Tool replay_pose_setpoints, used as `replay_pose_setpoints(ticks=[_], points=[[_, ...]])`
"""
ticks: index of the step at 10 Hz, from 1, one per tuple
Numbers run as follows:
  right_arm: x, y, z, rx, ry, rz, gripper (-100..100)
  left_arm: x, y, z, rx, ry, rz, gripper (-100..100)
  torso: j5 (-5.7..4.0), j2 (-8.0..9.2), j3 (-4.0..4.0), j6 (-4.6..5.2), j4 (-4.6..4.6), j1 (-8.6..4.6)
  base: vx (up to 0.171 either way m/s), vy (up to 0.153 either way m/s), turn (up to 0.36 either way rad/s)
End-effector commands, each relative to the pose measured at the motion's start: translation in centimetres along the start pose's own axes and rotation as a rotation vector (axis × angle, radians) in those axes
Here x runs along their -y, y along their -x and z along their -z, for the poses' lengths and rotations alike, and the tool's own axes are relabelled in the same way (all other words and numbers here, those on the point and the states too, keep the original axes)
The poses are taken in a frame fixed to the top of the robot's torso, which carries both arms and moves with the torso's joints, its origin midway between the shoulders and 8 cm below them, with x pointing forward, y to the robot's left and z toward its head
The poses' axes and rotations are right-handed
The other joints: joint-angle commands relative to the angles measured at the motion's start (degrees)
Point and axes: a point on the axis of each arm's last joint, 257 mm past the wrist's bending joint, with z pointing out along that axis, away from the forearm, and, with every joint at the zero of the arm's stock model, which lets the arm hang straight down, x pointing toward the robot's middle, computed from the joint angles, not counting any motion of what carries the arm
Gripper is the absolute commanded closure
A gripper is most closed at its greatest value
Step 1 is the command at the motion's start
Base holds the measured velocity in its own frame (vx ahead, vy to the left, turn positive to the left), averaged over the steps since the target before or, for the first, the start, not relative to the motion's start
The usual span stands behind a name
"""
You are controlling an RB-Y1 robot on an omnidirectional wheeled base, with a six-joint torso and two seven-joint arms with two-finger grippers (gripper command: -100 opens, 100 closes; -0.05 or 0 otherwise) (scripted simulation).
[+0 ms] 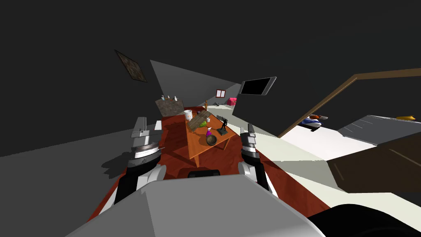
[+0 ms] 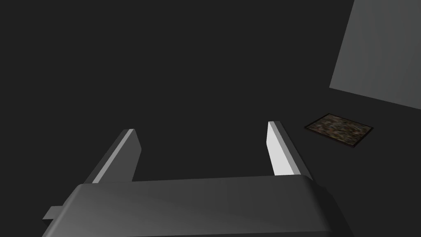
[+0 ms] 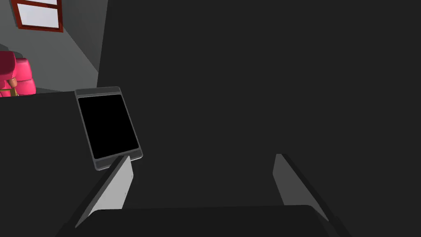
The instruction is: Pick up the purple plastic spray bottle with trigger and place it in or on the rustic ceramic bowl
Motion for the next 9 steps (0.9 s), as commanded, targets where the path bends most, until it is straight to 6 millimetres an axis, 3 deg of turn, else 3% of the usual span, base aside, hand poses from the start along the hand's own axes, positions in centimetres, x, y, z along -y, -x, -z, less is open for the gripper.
replay_pose_setpoints(ticks=[1,4,8,9], points=[[1.0,-0.5,-0.2,-0.037,-0.020,0.025,-100,0.0,0.0,0.0,0.000,0.000,0.000,0,0.00,0.00,0.00,0.00,0.00,0.00,-0.015,0.063,0.015],[3.7,-1.0,-0.6,-0.094,-0.078,0.076,-100,0.0,0.0,0.0,0.000,0.000,0.000,0,0.15,0.15,0.08,-0.01,0.03,0.70,-0.048,0.177,0.005],[9.7,-1.0,-0.8,-0.159,-0.216,0.162,-100,0.0,0.0,0.0,0.000,0.000,0.000,0,0.20,0.20,0.12,-0.01,0.05,0.86,-0.056,0.219,0.013],[10.0,-1.1,-0.7,-0.164,-0.221,0.174,-100,0.0,0.0,0.0,0.000,0.000,0.000,0,0.20,0.21,0.12,0.00,0.04,0.87,-0.045,0.160,-0.004]])
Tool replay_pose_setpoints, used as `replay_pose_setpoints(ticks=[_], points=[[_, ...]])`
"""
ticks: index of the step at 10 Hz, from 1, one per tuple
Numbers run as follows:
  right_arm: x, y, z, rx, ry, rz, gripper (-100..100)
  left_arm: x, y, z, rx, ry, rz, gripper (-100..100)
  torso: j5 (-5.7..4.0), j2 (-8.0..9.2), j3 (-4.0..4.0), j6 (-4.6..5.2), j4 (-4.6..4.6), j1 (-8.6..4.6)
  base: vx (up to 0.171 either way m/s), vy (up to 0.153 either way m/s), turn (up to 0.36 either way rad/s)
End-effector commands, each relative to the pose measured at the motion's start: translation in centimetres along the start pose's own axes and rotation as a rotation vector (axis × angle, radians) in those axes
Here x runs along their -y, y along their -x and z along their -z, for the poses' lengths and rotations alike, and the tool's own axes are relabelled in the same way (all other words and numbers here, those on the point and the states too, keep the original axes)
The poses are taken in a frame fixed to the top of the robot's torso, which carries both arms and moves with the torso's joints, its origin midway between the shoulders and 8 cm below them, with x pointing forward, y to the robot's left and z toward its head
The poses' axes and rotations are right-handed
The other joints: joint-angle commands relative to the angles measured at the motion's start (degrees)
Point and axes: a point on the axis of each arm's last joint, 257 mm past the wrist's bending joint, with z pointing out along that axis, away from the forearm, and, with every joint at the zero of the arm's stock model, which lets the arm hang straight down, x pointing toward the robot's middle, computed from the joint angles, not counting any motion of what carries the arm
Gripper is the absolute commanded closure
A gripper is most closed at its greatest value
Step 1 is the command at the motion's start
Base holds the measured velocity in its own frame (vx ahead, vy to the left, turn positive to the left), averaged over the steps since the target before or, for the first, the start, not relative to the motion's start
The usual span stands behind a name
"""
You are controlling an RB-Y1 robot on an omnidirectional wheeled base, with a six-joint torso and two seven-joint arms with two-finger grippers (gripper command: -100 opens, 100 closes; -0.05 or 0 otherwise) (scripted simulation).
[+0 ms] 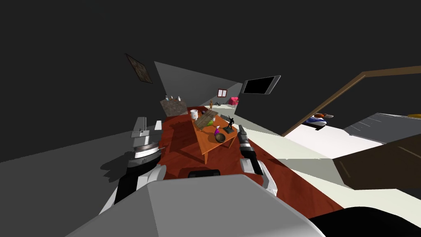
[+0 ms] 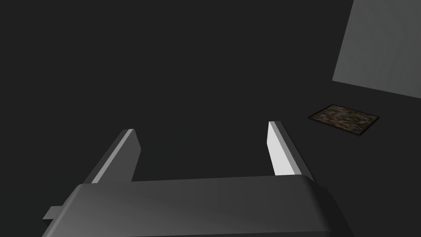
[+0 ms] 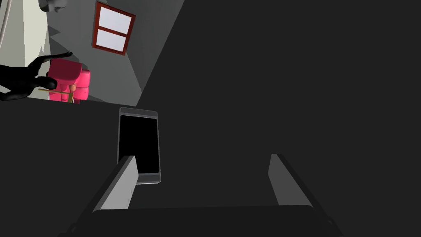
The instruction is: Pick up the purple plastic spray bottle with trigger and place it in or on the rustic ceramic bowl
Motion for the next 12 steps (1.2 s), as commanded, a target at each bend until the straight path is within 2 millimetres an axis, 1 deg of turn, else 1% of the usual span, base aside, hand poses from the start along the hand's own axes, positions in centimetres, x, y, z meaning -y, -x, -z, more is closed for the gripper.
replay_pose_setpoints(ticks=[1,2,3,4,5,6,7,8,9,10,11,12], points=[[2.5,-0.2,-0.4,-0.018,-0.059,0.032,-100,0.0,0.0,0.0,0.000,0.000,0.000,0,0.00,0.00,0.00,0.00,0.00,0.00,-0.037,0.148,0.018],[2.5,-0.2,-0.4,-0.019,-0.059,0.035,-100,0.0,0.0,0.0,0.000,0.000,0.000,0,-0.03,-0.03,-0.02,0.00,-0.01,-0.07,-0.015,0.118,0.004],[4.6,-0.2,-0.6,-0.032,-0.111,0.063,-100,0.0,0.0,0.0,0.000,0.000,0.000,0,-0.04,-0.10,-0.05,0.00,-0.02,-0.18,-0.002,0.156,0.027],[6.1,0.0,-0.8,-0.038,-0.146,0.074,-100,0.0,0.0,0.0,0.000,0.000,0.000,0,-0.04,-0.15,-0.09,0.00,-0.04,-0.08,-0.015,0.237,0.024],[6.9,0.0,-0.6,-0.042,-0.168,0.091,-100,0.0,0.0,0.0,0.000,0.000,0.000,0,0.02,-0.15,-0.09,-0.02,-0.04,0.19,-0.027,0.187,-0.001],[9.2,0.3,-0.6,-0.048,-0.228,0.112,-100,0.0,0.0,0.0,0.000,0.000,0.000,0,0.02,-0.10,-0.06,0.01,-0.03,0.06,-0.022,0.158,0.023],[9.2,0.2,-0.6,-0.050,-0.228,0.121,-100,0.0,0.0,0.0,0.000,0.000,0.000,0,-0.01,-0.09,-0.06,0.01,-0.02,-0.05,-0.002,0.121,0.007],[11.3,0.7,-0.5,-0.051,-0.284,0.138,-100,0.0,0.0,0.0,0.000,0.000,0.000,0,-0.04,-0.14,-0.08,0.01,-0.03,-0.18,-0.005,0.153,0.030],[11.7,0.6,-0.4,-0.055,-0.292,0.150,-100,0.0,0.0,0.0,0.000,0.000,0.000,0,-0.03,-0.17,-0.10,-0.01,-0.04,-0.10,0.010,0.133,0.012],[14.2,1.2,0.0,-0.054,-0.358,0.168,-100,0.0,0.0,0.0,0.000,0.000,0.000,0,-0.03,-0.20,-0.12,0.01,-0.05,-0.16,0.035,0.159,0.024],[14.2,1.1,0.0,-0.057,-0.358,0.181,-100,0.0,0.0,0.0,0.000,0.000,0.000,0,-0.03,-0.27,-0.15,0.01,-0.06,-0.08,0.024,0.127,0.008],[16.4,1.8,0.4,-0.054,-0.417,0.200,-100,0.0,0.0,0.0,0.000,0.000,0.000,0,-0.03,-0.27,-0.16,0.00,-0.06,-0.18,0.037,0.158,0.045]])
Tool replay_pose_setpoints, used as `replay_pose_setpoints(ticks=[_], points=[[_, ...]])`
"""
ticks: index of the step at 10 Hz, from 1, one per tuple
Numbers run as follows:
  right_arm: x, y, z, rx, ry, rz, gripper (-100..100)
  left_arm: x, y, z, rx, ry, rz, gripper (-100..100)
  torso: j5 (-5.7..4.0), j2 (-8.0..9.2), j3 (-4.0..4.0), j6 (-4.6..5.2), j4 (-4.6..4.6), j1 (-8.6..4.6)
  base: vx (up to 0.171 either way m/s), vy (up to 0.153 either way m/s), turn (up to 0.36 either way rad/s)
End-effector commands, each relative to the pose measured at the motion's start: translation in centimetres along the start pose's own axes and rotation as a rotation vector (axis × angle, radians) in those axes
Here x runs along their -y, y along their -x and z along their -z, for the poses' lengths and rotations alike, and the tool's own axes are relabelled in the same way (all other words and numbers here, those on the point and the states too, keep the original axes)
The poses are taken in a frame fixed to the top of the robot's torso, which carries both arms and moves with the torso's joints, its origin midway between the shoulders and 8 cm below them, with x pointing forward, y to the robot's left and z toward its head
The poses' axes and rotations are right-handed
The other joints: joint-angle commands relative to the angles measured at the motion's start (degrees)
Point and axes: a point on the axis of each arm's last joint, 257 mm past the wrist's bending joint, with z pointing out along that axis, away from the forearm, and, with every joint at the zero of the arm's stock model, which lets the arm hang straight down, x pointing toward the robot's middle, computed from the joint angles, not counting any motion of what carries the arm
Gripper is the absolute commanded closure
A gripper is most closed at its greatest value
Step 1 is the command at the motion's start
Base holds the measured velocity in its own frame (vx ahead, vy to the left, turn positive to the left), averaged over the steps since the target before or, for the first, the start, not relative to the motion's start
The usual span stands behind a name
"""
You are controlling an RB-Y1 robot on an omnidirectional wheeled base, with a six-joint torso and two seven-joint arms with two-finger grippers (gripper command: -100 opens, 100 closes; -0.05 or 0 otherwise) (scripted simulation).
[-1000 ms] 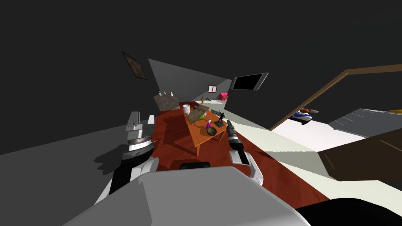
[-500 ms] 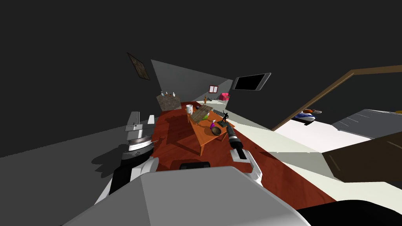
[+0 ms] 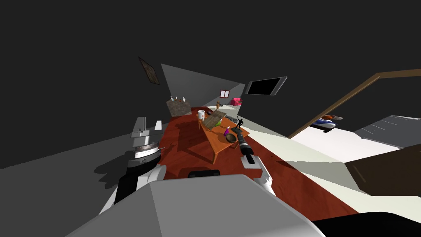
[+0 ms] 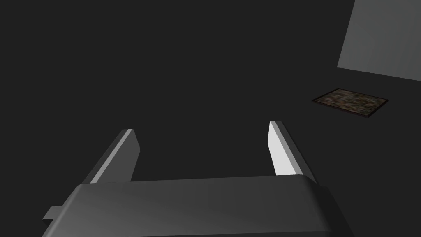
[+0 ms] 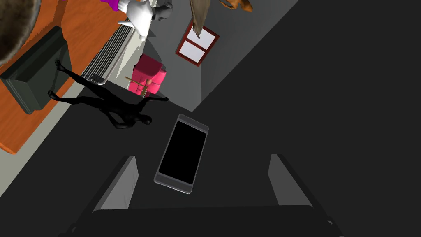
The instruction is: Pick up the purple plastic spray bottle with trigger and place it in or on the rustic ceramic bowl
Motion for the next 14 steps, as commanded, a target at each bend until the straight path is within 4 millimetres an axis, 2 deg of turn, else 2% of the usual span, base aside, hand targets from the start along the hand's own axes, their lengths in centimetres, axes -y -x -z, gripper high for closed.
replay_pose_setpoints(ticks=[1,2,3,4,5,6,7,8,9,10,11,14], points=[[1.7,0.1,-0.5,0.001,-0.043,0.020,-100,0.0,0.0,0.0,0.000,0.000,0.000,0,0.00,0.00,0.00,0.00,0.00,0.00,0.033,0.137,0.005],[3.6,0.5,-0.8,0.006,-0.098,0.037,-100,0.0,0.0,0.0,0.000,0.000,0.000,0,0.00,0.01,0.00,0.01,0.00,-0.07,0.049,0.145,0.028],[4.3,0.4,-0.7,0.004,-0.114,0.051,-100,0.0,0.0,0.0,0.000,0.000,0.000,0,-0.01,-0.05,-0.03,-0.01,-0.01,-0.04,0.045,0.116,0.015],[6.4,0.9,-0.9,0.013,-0.172,0.068,-100,0.0,0.0,0.0,0.000,0.000,0.000,0,-0.01,-0.03,-0.02,0.01,-0.01,-0.15,0.048,0.115,0.031],[7.0,0.8,-0.8,0.010,-0.186,0.081,-100,0.0,0.0,0.0,0.000,0.000,0.000,0,-0.03,-0.06,-0.03,0.00,-0.01,-0.17,0.046,0.109,0.019],[9.5,1.4,-0.8,0.020,-0.252,0.093,-100,0.0,0.0,0.0,0.000,0.000,0.000,0,-0.03,-0.03,-0.02,0.01,-0.01,-0.19,0.090,0.138,0.040],[9.7,1.4,-0.7,0.019,-0.257,0.113,-100,0.0,0.0,0.0,0.000,0.000,0.000,0,-0.02,-0.16,-0.09,0.00,-0.03,-0.11,0.080,0.100,0.009],[11.8,2.1,-0.6,0.032,-0.313,0.124,-100,0.0,0.0,0.0,0.000,0.000,0.000,0,-0.02,-0.15,-0.09,0.01,-0.04,-0.20,0.101,0.115,0.041],[12.4,2.1,-0.4,0.031,-0.329,0.145,-100,0.0,0.0,0.0,0.000,0.000,0.000,0,-0.03,-0.23,-0.13,0.00,-0.05,-0.17,0.073,0.105,0.018],[14.4,2.7,-0.1,0.043,-0.384,0.162,-100,0.0,0.0,0.0,0.000,0.000,0.000,0,-0.03,-0.15,-0.10,0.01,-0.04,-0.21,0.083,0.129,0.039],[14.9,2.9,0.1,0.046,-0.399,0.177,-100,0.0,0.0,0.0,0.000,0.000,0.000,0,-0.02,-0.17,-0.10,0.00,-0.04,-0.13,0.072,0.104,0.017],[19.0,4.5,1.3,0.084,-0.518,0.222,-100,0.0,0.0,0.0,0.000,0.000,0.000,0,-0.05,-0.29,-0.18,0.01,-0.07,-0.31,0.124,0.090,0.033]])
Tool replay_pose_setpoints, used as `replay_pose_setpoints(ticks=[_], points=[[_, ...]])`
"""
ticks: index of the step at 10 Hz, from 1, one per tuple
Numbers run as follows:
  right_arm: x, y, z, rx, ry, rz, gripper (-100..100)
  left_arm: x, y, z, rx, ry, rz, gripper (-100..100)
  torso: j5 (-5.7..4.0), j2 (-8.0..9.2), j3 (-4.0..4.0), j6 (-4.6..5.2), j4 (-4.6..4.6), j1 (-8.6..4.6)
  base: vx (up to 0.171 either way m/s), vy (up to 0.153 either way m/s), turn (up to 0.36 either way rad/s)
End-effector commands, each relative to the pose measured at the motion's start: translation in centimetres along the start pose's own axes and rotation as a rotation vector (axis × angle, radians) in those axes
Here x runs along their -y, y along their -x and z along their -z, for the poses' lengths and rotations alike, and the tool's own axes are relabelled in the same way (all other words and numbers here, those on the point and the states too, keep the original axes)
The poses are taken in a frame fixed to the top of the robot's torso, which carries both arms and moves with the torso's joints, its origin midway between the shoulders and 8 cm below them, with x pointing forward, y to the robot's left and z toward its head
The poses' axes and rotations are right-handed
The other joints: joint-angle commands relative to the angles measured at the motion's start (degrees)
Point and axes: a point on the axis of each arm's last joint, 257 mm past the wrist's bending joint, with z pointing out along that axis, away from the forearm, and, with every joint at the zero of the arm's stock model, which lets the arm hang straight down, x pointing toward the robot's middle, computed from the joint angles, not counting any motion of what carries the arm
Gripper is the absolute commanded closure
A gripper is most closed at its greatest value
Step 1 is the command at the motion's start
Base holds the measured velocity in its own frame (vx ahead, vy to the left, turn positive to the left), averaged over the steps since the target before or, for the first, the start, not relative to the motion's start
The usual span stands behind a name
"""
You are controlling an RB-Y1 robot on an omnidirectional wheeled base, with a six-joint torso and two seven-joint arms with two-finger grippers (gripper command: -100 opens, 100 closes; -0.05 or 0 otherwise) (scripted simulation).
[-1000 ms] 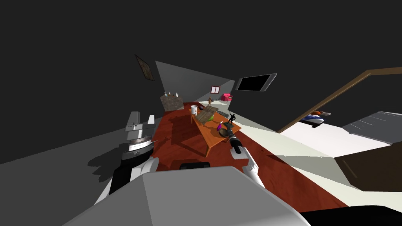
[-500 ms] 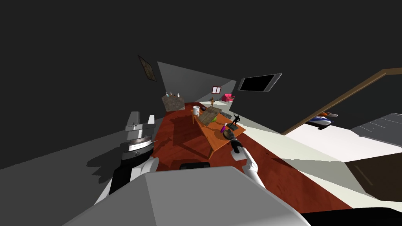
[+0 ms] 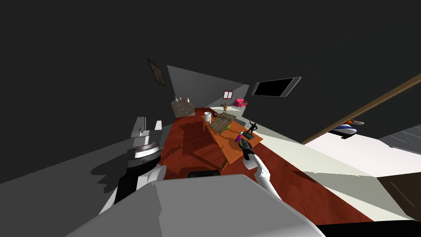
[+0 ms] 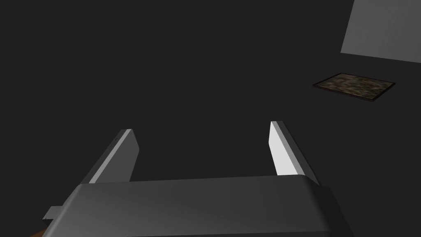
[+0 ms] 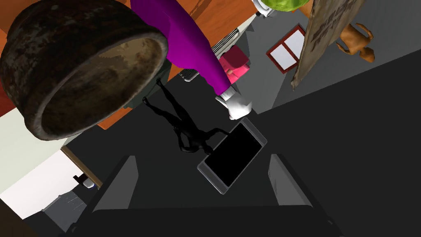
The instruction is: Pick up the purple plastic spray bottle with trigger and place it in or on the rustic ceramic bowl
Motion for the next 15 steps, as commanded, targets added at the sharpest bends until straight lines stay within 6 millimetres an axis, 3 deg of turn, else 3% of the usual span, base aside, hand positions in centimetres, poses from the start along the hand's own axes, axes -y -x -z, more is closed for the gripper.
replay_pose_setpoints(ticks=[1,2,7,8,9,10,11,12,13,14,15], points=[[2.0,0.1,-0.2,0.011,-0.048,0.025,-100,0.0,0.0,0.0,0.000,0.000,0.000,0,0.00,0.00,0.00,0.00,0.00,0.00,0.101,0.074,0.017],[4.0,0.6,-0.4,0.033,-0.104,0.045,-100,0.0,0.0,0.0,0.000,0.000,0.000,0,-0.01,0.07,0.03,0.01,0.00,-0.06,0.122,0.069,0.039],[9.2,1.6,-0.3,0.078,-0.232,0.119,-100,0.0,0.0,0.0,0.000,0.000,0.000,0,-0.01,-0.03,-0.01,0.00,0.00,-0.11,0.122,0.060,0.028],[11.2,2.3,-0.1,0.100,-0.284,0.135,-100,0.0,0.0,0.0,0.000,0.000,0.000,0,-0.03,0.02,0.00,0.02,-0.01,-0.18,0.155,0.043,0.034],[11.3,2.3,-0.1,0.102,-0.285,0.152,-100,0.0,0.0,0.0,0.000,0.000,0.000,0,-0.03,-0.09,-0.05,0.00,-0.02,-0.19,0.135,0.034,0.022],[13.3,3.0,0.2,0.127,-0.334,0.183,-100,0.0,0.0,0.0,0.000,0.000,0.000,0,-0.04,-0.03,-0.03,0.02,-0.02,-0.21,0.177,0.062,0.037],[13.2,3.0,0.2,0.128,-0.334,0.185,-100,0.0,0.0,0.0,0.000,0.000,0.000,0,-0.02,-0.16,-0.09,0.01,-0.03,-0.14,0.154,0.049,0.015],[15.2,3.7,0.7,0.151,-0.381,0.209,-100,0.0,0.0,0.0,0.000,0.000,0.000,0,-0.02,-0.09,-0.07,0.02,-0.03,-0.15,0.152,0.039,0.031],[15.1,3.8,0.7,0.153,-0.378,0.219,-100,0.0,0.0,0.0,0.000,0.000,0.000,0,-0.03,-0.09,-0.06,0.01,-0.03,-0.18,0.110,0.028,0.018],[16.7,4.6,1.2,0.178,-0.418,0.254,-100,0.0,0.0,0.0,0.000,0.000,0.000,0,-0.04,0.04,0.00,0.02,-0.01,-0.23,0.115,0.049,0.035],[16.7,4.6,1.2,0.178,-0.418,0.254,-100,0.0,0.0,0.0,0.000,0.000,0.000,0,-0.03,0.05,0.02,0.02,0.00,-0.16,0.106,0.035,0.009]])
